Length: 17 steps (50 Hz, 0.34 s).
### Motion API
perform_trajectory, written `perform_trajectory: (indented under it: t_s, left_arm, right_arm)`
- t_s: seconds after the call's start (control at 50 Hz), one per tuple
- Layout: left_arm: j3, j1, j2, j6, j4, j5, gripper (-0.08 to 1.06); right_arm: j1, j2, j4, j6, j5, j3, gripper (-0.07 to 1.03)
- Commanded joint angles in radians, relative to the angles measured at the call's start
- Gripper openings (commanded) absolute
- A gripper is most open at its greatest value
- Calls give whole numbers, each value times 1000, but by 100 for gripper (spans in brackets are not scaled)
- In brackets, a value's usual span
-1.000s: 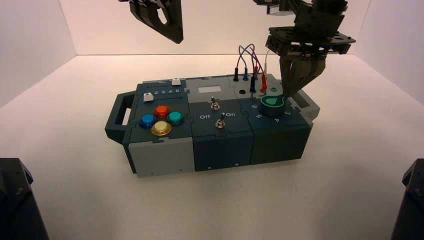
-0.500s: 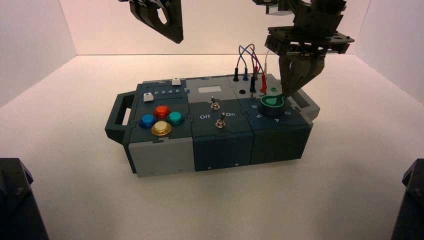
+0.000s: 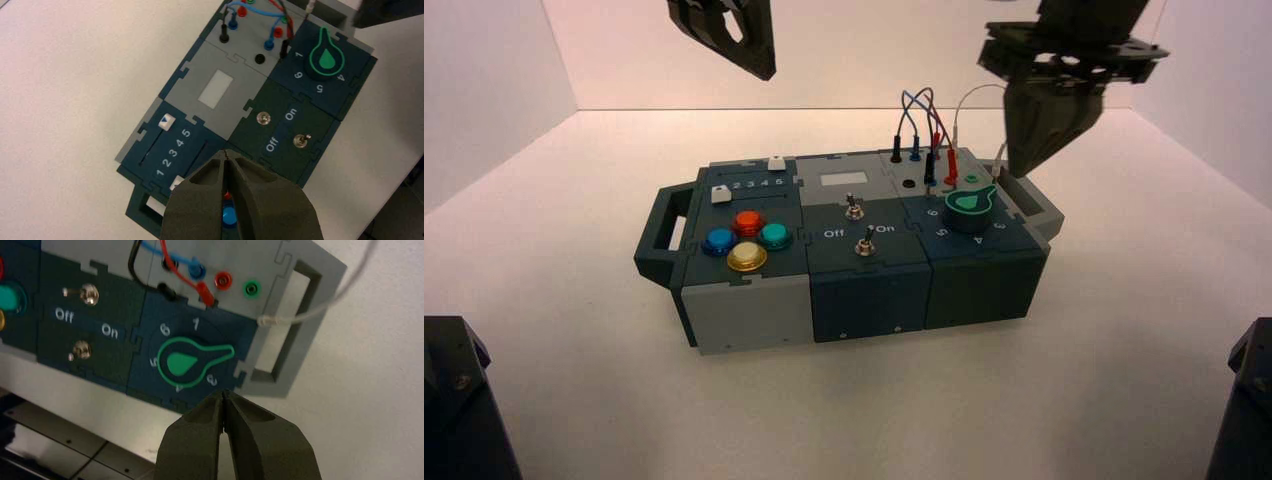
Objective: Turn the knob to position 2.
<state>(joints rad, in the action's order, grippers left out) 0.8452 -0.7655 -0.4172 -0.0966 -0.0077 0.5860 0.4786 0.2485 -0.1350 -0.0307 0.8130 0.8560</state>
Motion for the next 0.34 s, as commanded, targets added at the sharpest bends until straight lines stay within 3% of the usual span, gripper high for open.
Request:
perform_trajectory:
  t_s: [0.02, 0.34]
  left_arm:
    - [-12, 12, -17, -5, 2, -8, -3]
    - [-9, 17, -17, 5, 0, -28, -3]
  right_arm:
    - [-2, 61, 9, -8, 11, 3, -2]
    - [-2, 84, 18, -15, 5, 15, -2]
